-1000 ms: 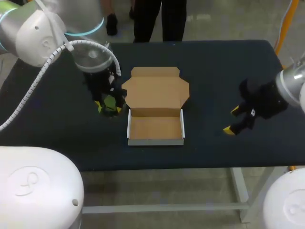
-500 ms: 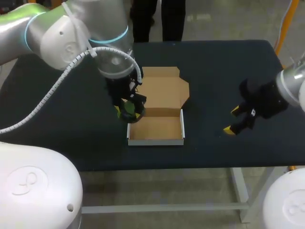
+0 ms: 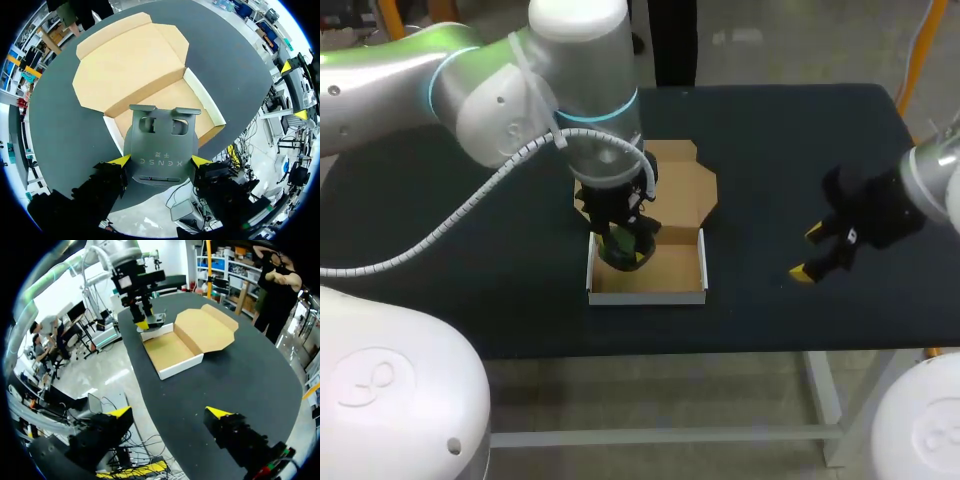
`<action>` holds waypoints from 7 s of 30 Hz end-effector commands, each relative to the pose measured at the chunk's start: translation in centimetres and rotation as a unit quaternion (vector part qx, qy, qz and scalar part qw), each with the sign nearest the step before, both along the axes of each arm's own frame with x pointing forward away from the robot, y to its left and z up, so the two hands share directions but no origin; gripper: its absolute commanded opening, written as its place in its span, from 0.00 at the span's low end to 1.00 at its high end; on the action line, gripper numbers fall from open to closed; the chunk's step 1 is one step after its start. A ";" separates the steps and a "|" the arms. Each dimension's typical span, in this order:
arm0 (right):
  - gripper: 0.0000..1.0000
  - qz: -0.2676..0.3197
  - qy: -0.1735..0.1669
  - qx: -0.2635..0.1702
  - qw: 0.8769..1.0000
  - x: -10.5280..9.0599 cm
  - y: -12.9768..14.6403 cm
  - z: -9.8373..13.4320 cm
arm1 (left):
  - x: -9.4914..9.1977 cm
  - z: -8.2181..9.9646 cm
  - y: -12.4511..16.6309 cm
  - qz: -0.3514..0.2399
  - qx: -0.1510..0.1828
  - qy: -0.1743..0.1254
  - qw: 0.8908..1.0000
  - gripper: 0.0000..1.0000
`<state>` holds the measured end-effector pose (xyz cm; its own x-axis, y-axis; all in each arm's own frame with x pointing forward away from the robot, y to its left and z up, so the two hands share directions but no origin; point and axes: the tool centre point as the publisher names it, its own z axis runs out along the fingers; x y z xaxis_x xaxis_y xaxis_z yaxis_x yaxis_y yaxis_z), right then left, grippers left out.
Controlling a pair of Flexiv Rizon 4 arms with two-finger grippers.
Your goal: Assemble the packaging by folding the flat box into shape, placing the metal phone stand inside, and closing the box properly
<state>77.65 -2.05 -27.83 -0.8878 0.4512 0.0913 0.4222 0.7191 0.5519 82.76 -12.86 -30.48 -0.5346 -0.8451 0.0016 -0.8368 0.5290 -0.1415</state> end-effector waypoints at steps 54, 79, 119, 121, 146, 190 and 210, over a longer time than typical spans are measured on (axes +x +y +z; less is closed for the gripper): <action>1.00 0.001 0.000 0.002 1.000 0.0 -0.1 0.1 | 3.6 -8.1 -3.1 -0.022 0.005 0.020 1.000 1.00; 1.00 0.001 0.000 0.002 1.000 0.0 -0.1 0.1 | 2.9 -5.5 -3.7 0.083 -0.011 0.069 0.994 1.00; 1.00 0.001 0.000 0.002 1.000 0.0 -0.1 0.1 | 0.0 -8.8 -4.6 0.253 0.003 0.033 0.967 1.00; 1.00 0.001 0.000 0.002 1.000 0.0 -0.1 0.1 | -0.3 -9.0 -4.6 0.254 0.004 0.034 0.967 1.00; 1.00 0.001 0.000 0.002 1.000 0.0 -0.1 0.1 | -5.1 -9.3 -4.9 0.283 0.022 0.040 0.958 1.00; 1.00 0.001 0.000 0.002 1.000 0.0 -0.1 0.1 | 2.1 1.7 1.9 0.037 -0.209 0.025 0.977 1.00; 1.00 0.001 0.000 0.002 1.000 0.0 -0.1 0.1 | 4.4 2.8 4.4 -0.033 -0.228 0.017 0.973 1.00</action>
<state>77.71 -1.99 -27.91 -0.8875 0.4519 0.0905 0.4222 0.7183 0.5530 87.27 -8.43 -27.75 -0.5808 -0.7131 0.3926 -0.8116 0.4698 -0.3473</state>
